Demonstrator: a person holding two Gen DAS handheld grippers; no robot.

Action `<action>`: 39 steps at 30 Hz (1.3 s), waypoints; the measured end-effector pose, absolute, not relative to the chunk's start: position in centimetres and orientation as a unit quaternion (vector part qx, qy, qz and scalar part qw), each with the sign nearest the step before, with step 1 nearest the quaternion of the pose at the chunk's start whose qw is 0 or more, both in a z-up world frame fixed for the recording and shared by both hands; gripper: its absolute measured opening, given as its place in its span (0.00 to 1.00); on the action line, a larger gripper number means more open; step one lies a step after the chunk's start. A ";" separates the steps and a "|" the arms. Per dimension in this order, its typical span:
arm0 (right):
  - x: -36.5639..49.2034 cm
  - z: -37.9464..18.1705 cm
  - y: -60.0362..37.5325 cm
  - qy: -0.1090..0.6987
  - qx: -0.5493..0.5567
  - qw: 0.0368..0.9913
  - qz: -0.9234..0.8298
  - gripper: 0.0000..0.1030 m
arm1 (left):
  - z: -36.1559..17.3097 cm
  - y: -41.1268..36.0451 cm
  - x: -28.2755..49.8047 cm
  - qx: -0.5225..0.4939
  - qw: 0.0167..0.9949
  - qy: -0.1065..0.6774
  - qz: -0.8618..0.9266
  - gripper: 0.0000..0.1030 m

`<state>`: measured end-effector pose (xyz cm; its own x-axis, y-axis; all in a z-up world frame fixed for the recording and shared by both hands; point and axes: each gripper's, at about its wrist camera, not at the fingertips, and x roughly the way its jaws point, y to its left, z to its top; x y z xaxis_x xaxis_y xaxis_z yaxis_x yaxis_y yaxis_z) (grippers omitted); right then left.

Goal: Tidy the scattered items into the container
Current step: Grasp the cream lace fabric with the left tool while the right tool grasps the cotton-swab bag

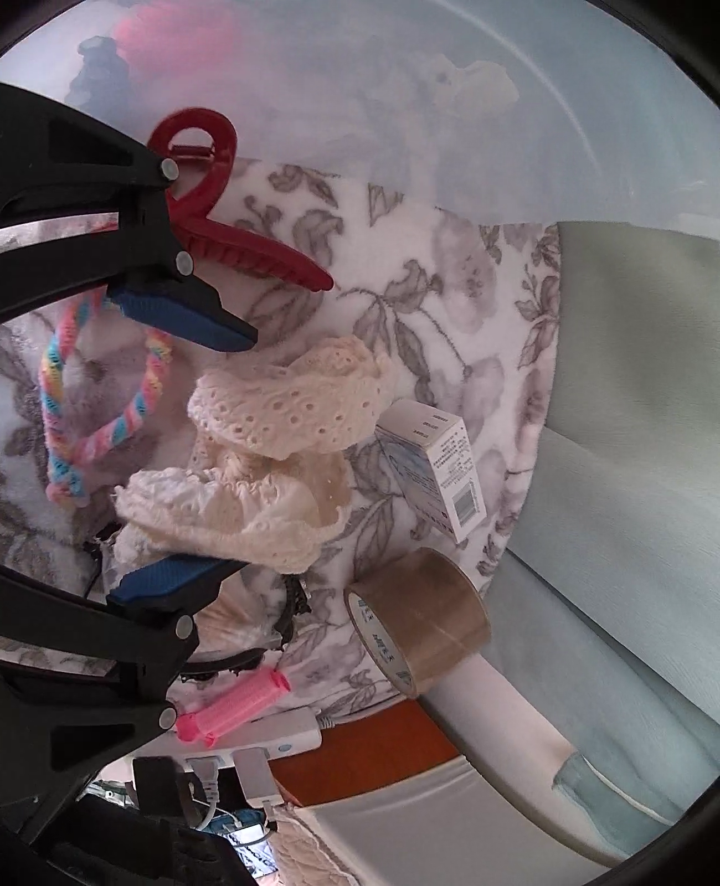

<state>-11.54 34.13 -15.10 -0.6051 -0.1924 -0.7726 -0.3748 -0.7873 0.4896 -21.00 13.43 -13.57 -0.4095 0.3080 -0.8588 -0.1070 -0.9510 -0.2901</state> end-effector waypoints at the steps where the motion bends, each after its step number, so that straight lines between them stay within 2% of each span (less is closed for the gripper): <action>1: -11.6 -15.1 34.1 0.320 -0.440 0.055 0.838 0.81 | -13.8 13.4 -21.2 -0.531 0.123 -0.097 0.833 0.69; 14: -13.1 -15.7 32.2 0.260 -0.437 0.050 0.860 0.82 | -14.5 13.1 -22.4 -0.523 0.103 -0.084 0.842 0.64; 18: -13.1 -15.8 31.9 0.256 -0.436 0.052 0.861 0.79 | -14.5 12.9 -22.3 -0.523 0.104 -0.083 0.842 0.54; 20: -13.2 -15.7 31.8 0.257 -0.436 0.056 0.860 0.76 | -14.4 12.9 -22.2 -0.522 0.105 -0.081 0.843 0.51; 23: -12.9 -15.7 31.9 0.264 -0.435 0.060 0.859 0.66 | -14.4 12.8 -21.9 -0.518 0.111 -0.082 0.845 0.46; 26: -12.6 -15.8 31.7 0.272 -0.434 0.058 0.857 0.55 | -14.3 12.9 -21.4 -0.517 0.111 -0.079 0.845 0.37; 28: -12.1 -15.6 32.0 0.278 -0.435 0.056 0.855 0.48 | -14.2 12.9 -20.9 -0.517 0.117 -0.079 0.844 0.28; 34: -10.9 -15.0 31.8 0.296 -0.430 0.054 0.851 0.38 | -13.3 13.0 -19.4 -0.513 0.121 -0.076 0.846 0.22; 39: -9.9 -13.9 31.5 0.308 -0.422 0.050 0.851 0.30 | -12.0 12.6 -18.0 -0.511 0.118 -0.077 0.848 0.22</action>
<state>-9.90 31.52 -13.95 -0.6383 -0.1753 -0.7496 -0.3447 -0.8056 0.4819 -18.01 12.60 -12.03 -0.4498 0.2788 -0.8485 -0.1206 -0.9603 -0.2516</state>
